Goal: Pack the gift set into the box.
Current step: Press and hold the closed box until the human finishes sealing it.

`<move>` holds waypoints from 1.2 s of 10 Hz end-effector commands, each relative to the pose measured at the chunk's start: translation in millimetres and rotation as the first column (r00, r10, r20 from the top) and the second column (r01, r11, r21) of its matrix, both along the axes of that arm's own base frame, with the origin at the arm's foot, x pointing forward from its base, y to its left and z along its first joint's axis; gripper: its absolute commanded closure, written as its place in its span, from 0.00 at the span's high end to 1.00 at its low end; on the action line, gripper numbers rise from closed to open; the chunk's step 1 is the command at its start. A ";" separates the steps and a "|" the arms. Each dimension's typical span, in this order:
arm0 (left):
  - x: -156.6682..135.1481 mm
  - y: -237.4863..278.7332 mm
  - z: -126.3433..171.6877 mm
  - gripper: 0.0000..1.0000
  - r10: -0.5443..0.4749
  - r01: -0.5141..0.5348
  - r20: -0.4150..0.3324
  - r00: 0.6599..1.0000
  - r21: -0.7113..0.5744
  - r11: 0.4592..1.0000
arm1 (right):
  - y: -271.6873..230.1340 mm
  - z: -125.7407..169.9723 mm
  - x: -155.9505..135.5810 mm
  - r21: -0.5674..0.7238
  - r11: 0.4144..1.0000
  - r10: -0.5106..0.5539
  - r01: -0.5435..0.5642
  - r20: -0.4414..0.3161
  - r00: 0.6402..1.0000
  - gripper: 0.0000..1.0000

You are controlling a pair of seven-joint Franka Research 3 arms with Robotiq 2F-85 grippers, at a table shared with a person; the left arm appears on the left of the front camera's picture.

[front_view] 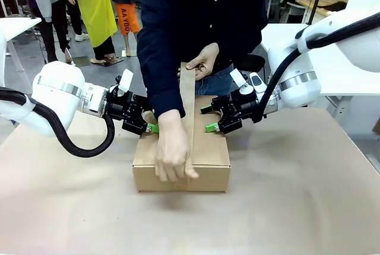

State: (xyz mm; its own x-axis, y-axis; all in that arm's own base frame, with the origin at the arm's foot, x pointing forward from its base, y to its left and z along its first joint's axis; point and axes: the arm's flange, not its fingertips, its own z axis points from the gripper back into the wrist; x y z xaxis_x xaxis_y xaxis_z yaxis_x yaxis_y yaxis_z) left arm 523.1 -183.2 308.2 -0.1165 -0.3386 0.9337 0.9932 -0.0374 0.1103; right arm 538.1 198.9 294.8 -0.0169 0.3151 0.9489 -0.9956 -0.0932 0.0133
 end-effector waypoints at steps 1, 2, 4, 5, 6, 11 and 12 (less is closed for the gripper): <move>-1.2 -0.6 -2.3 1.00 0.000 0.000 0.010 1.000 0.001 1.000 | -0.5 -2.2 -0.5 0.002 1.000 0.003 -0.004 0.017 1.000 1.00; -1.2 -0.6 -2.3 1.00 0.000 0.000 0.010 1.000 0.001 1.000 | -0.5 -2.2 -0.5 0.002 1.000 0.003 -0.004 0.017 1.000 1.00; -1.2 -0.6 -2.3 1.00 0.000 0.000 0.010 1.000 0.001 1.000 | -0.5 -2.2 -0.5 0.002 1.000 0.003 -0.004 0.017 1.000 1.00; -1.2 -0.6 -2.3 1.00 0.000 0.000 0.010 1.000 0.001 1.000 | -0.5 -2.2 -0.5 0.002 1.000 0.003 -0.004 0.017 1.000 1.00; -1.2 -0.6 -2.3 1.00 0.000 0.000 0.010 1.000 0.001 1.000 | -0.5 -2.2 -0.5 0.002 1.000 0.003 -0.004 0.017 1.000 1.00; -1.2 -0.6 -2.3 1.00 0.000 0.000 0.010 1.000 0.001 1.000 | -0.5 -2.2 -0.5 0.002 1.000 0.003 -0.004 0.017 1.000 1.00; -1.2 -0.6 -2.3 1.00 0.000 0.000 0.010 1.000 0.001 1.000 | -0.5 -2.2 -0.5 0.002 1.000 0.003 -0.004 0.017 1.000 1.00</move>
State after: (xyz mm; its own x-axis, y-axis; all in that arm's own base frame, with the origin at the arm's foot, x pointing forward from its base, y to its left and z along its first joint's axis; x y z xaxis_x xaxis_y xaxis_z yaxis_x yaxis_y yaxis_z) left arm 523.1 -183.2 307.9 -0.1160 -0.3387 0.9337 0.9933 -0.0374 0.1098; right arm 538.1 198.9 294.5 -0.0166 0.3152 0.9489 -0.9955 -0.0933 0.0135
